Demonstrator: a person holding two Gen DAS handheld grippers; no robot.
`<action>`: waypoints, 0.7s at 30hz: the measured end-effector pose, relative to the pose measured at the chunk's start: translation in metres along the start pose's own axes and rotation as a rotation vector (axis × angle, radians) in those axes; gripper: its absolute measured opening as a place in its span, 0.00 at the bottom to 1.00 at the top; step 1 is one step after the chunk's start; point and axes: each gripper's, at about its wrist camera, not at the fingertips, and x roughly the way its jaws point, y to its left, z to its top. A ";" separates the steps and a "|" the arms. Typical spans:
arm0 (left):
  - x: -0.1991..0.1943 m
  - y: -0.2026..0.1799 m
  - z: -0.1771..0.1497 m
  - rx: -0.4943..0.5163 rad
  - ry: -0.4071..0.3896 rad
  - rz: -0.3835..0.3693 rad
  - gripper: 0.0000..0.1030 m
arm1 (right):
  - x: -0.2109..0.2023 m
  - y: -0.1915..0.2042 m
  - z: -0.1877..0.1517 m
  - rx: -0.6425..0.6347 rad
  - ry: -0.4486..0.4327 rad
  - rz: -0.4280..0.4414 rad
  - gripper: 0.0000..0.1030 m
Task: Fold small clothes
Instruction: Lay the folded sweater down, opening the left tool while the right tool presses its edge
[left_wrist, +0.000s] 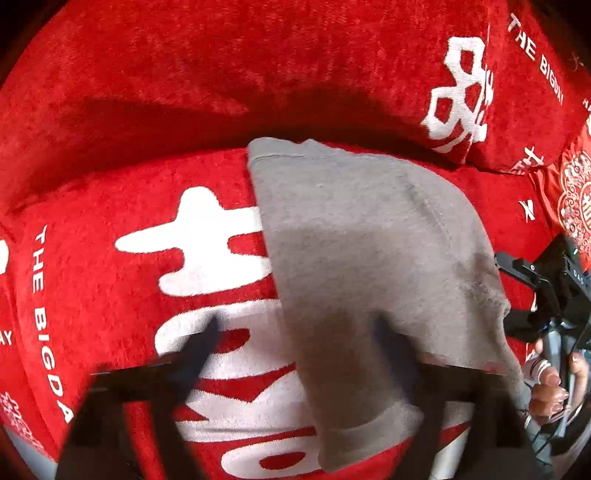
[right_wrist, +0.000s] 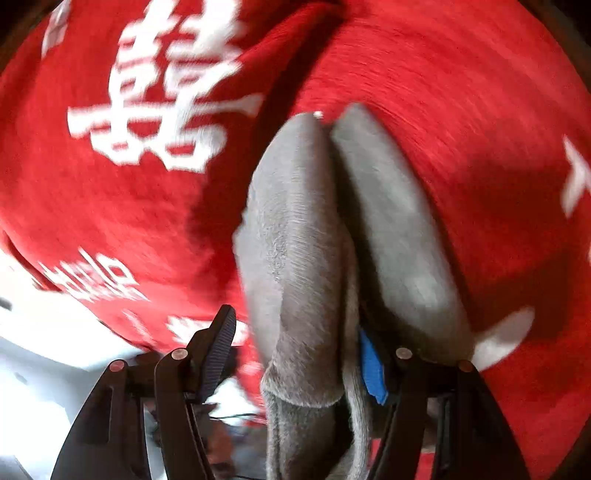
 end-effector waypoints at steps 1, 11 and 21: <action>-0.002 0.000 -0.002 -0.002 -0.020 0.005 1.00 | 0.002 0.008 0.001 -0.047 0.010 -0.058 0.55; 0.000 -0.013 -0.005 0.029 -0.043 0.047 1.00 | -0.021 0.059 -0.018 -0.310 -0.077 -0.262 0.14; 0.022 -0.012 -0.023 0.061 0.014 0.105 1.00 | -0.036 0.004 -0.012 -0.136 -0.102 -0.499 0.17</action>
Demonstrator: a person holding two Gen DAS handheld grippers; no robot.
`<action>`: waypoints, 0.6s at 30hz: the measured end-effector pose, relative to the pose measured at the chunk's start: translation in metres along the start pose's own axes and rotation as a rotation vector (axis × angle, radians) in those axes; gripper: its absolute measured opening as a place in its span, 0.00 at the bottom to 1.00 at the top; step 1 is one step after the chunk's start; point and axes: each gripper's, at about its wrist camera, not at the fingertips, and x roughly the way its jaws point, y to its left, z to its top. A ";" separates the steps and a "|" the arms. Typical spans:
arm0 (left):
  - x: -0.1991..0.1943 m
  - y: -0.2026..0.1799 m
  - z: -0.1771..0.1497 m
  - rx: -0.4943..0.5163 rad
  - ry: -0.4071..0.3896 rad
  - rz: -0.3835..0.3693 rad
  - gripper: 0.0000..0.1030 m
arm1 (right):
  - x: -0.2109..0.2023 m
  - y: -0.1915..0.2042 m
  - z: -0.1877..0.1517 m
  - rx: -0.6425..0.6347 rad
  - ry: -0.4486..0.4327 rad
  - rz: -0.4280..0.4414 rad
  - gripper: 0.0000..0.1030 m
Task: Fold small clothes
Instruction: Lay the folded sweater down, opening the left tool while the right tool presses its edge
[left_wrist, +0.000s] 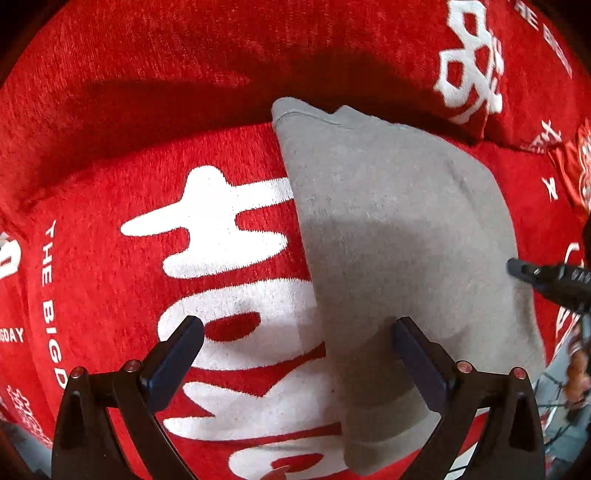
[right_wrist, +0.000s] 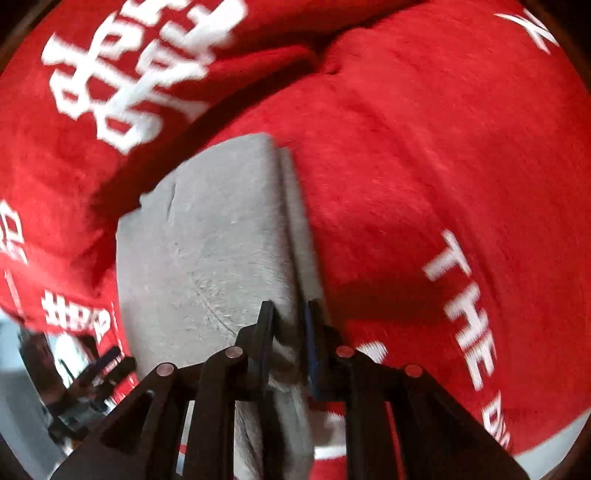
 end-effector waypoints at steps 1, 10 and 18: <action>-0.001 0.000 -0.002 0.019 -0.005 0.007 1.00 | -0.006 0.002 -0.003 -0.027 -0.002 -0.058 0.17; -0.012 0.004 -0.021 0.055 0.020 0.008 1.00 | -0.042 0.010 -0.046 -0.086 0.043 0.101 0.49; 0.010 0.005 -0.052 0.039 0.076 -0.013 1.00 | -0.007 0.010 -0.068 -0.223 0.103 -0.173 0.08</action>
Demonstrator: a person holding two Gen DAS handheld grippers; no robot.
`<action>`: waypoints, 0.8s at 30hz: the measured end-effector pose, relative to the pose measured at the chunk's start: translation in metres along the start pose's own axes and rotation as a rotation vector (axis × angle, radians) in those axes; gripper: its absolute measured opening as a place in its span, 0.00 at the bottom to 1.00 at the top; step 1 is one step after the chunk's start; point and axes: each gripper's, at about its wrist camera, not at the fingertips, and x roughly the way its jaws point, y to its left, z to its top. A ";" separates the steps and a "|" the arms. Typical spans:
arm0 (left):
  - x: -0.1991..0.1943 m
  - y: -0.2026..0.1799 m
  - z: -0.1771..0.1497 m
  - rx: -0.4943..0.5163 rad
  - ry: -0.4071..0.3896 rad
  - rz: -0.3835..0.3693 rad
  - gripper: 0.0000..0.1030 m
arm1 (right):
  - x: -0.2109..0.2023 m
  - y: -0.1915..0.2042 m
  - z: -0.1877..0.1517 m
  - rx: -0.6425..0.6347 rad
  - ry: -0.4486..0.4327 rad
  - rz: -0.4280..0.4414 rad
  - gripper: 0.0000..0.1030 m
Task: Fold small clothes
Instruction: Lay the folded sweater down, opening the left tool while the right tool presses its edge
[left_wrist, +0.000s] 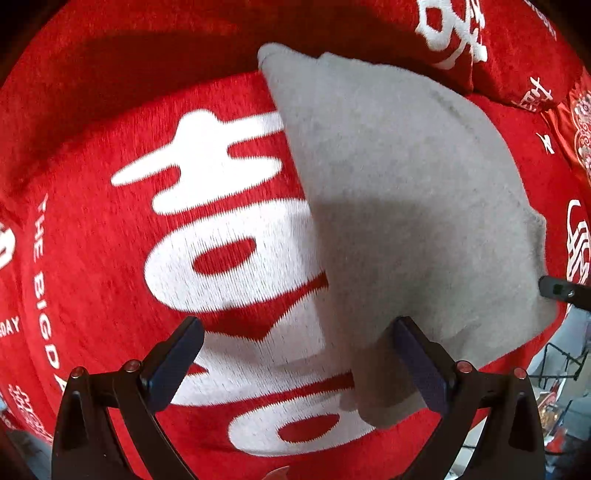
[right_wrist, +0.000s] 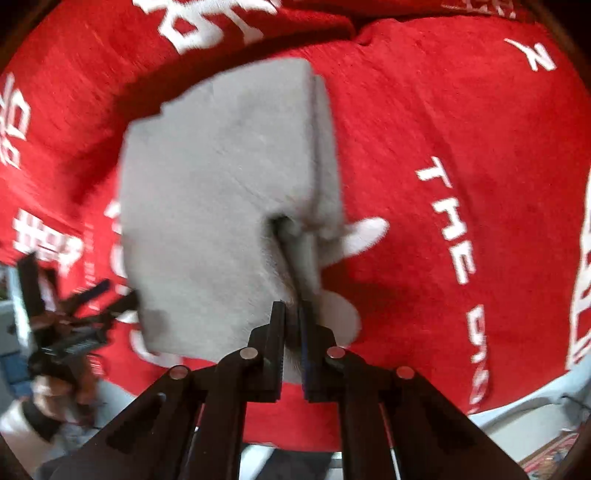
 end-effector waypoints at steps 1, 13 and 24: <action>0.000 0.001 -0.002 -0.003 -0.001 -0.005 1.00 | 0.011 -0.006 -0.004 -0.006 0.025 -0.041 0.08; -0.014 -0.004 0.001 0.005 -0.009 0.027 1.00 | -0.030 -0.055 -0.011 0.171 -0.094 0.083 0.07; -0.023 -0.001 0.013 0.024 -0.029 0.089 1.00 | 0.008 -0.047 -0.008 0.103 0.010 0.104 0.07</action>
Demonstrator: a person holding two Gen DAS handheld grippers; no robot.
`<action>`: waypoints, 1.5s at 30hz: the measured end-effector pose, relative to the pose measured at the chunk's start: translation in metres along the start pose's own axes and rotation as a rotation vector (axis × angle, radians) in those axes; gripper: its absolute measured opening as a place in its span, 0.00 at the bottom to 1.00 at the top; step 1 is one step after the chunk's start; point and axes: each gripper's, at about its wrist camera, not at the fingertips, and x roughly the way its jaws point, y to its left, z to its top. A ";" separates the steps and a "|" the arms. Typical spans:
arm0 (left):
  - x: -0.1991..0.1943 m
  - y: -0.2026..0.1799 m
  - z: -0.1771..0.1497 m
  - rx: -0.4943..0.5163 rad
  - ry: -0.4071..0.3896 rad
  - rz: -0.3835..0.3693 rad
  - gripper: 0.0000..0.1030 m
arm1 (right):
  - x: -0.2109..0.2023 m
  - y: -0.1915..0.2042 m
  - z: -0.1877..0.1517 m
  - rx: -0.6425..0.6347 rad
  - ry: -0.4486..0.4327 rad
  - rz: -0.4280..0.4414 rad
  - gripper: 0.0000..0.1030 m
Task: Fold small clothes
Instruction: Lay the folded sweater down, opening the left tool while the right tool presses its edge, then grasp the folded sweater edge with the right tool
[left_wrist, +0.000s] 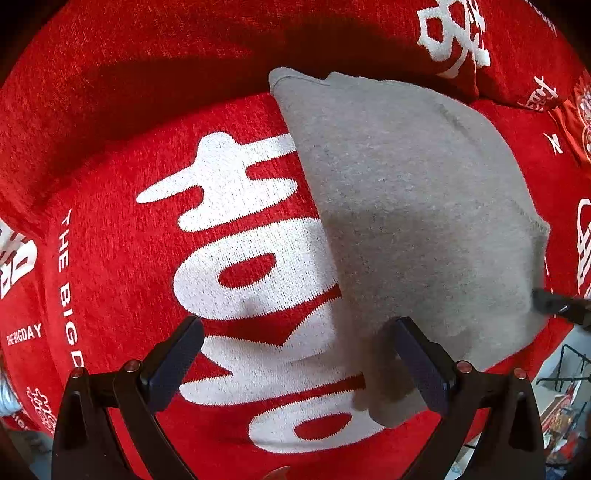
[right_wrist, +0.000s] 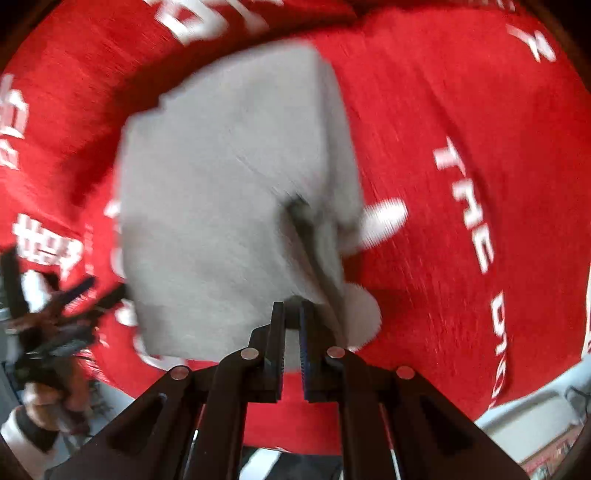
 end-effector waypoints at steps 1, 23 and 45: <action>0.000 0.000 0.000 -0.001 0.003 -0.001 1.00 | -0.002 -0.006 0.000 0.025 -0.012 0.025 0.07; 0.010 -0.019 0.005 0.008 0.019 0.011 1.00 | -0.042 -0.047 0.004 0.192 -0.090 0.095 0.08; 0.007 0.041 0.037 -0.165 0.025 -0.216 1.00 | -0.045 -0.058 0.037 0.221 -0.153 0.171 0.49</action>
